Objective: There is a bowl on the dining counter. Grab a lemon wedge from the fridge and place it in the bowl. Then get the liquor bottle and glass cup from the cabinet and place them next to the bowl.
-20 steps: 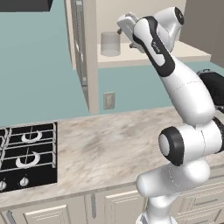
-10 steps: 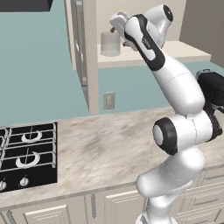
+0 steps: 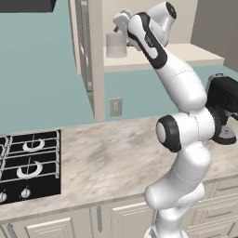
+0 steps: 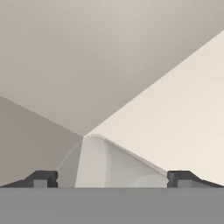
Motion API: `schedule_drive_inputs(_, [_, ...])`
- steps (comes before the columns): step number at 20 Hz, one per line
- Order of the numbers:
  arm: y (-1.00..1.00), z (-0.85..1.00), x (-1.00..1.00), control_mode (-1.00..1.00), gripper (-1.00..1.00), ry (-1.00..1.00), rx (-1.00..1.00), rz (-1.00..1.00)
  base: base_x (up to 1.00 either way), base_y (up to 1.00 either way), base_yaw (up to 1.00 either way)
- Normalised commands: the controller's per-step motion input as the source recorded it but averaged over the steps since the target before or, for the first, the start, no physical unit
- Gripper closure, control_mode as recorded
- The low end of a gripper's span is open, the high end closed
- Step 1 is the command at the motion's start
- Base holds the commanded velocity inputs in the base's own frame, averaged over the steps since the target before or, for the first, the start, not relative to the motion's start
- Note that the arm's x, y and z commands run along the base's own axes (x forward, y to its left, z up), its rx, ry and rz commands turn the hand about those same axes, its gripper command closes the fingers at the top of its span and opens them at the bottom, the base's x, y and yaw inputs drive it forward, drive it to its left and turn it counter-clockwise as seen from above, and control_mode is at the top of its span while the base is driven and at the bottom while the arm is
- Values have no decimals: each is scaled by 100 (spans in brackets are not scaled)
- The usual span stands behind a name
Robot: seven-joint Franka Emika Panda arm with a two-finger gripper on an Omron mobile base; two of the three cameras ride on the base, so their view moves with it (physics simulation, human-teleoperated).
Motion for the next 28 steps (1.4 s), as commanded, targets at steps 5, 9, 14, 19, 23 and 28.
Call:
schedule_drive_inputs(5, [0, -2, 23, -100, -100, 4, 0, 0, 0, 0, 0])
schedule_drive_inputs(9, [0, -11, 1, -100, -100, 2, 0, 0, 0, 0, 0])
schedule_drive_inputs(14, [0, -26, -3, -100, -100, 2, 0, -1, 0, 0, 0])
schedule_drive_inputs(19, [-2, -38, -20, -100, -100, 0, 0, -4, 0, 0, 0])
schedule_drive_inputs(23, [-8, -46, -26, -100, -100, 0, 0, -5, 0, 0, 0])
schedule_drive_inputs(28, [-4, -50, -24, -100, 100, 0, -1, -6, 0, 0, 0])
